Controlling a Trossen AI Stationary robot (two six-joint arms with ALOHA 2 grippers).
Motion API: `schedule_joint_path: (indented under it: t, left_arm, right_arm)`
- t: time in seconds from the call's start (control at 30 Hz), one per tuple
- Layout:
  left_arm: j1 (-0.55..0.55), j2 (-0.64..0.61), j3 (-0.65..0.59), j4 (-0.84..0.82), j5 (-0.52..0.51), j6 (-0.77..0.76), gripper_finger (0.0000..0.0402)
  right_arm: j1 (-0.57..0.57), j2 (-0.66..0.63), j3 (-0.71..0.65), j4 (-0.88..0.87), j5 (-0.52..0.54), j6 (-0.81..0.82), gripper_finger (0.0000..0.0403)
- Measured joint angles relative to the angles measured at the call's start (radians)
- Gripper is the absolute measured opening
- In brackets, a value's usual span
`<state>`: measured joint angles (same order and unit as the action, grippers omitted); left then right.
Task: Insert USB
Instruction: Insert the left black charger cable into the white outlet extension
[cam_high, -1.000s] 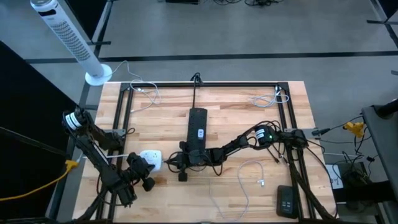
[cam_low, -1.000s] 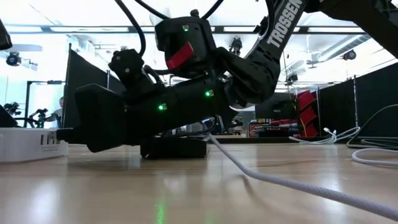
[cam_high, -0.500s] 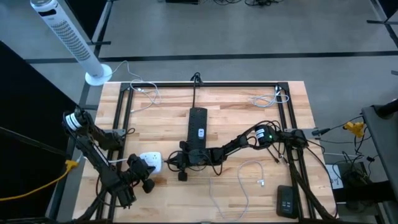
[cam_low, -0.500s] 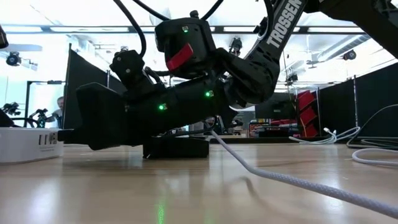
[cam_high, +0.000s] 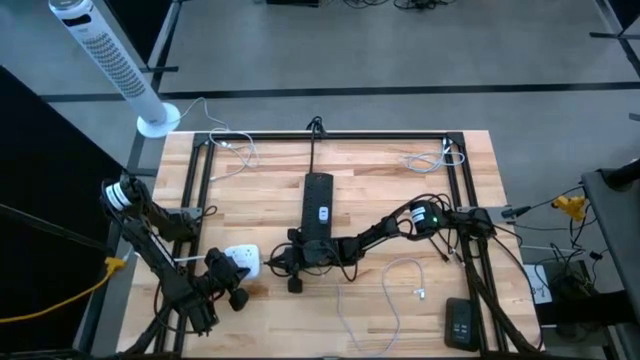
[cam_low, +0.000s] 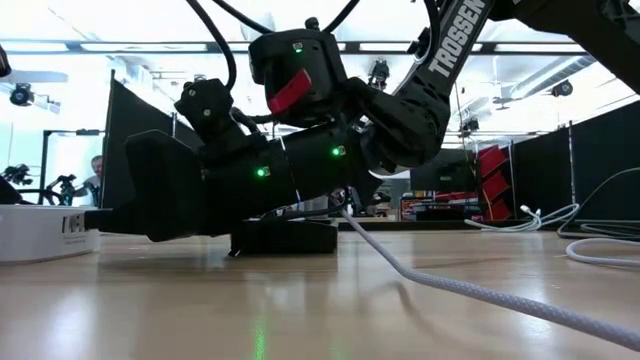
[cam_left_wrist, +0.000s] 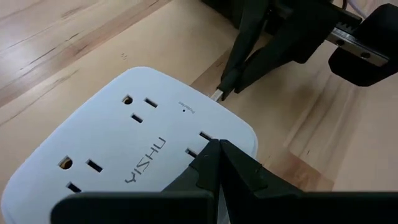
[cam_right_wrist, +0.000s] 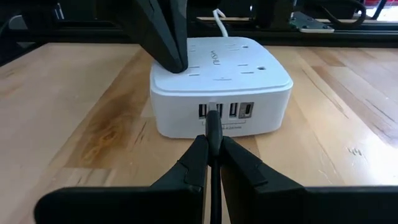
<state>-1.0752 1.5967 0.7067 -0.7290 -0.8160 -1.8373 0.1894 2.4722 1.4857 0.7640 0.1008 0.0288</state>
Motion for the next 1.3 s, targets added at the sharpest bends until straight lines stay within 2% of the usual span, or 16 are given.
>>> schedule_joint_path:
  t: [0.3,0.5,0.83,1.3]
  left_arm:
    - [-0.001,0.004,-0.001,0.078,-0.031,0.102,0.0]
    - [-0.002,0.004,-0.002,0.082,-0.035,0.11,0.0]
    - [-0.006,0.006,-0.002,0.09,-0.034,0.213,0.0]
    - [-0.037,0.043,-0.002,0.109,-0.056,0.229,0.0]
  right_arm:
    - [0.0,0.0,0.0,-0.004,-0.03,0.023,0.0017]
    - [0.0,0.001,0.0,-0.005,-0.077,-0.003,0.0017]
    - [-0.002,0.001,0.0,0.001,-0.128,-0.03,0.0017]
    - [0.006,0.002,0.0,0.028,-0.161,-0.039,0.0017]
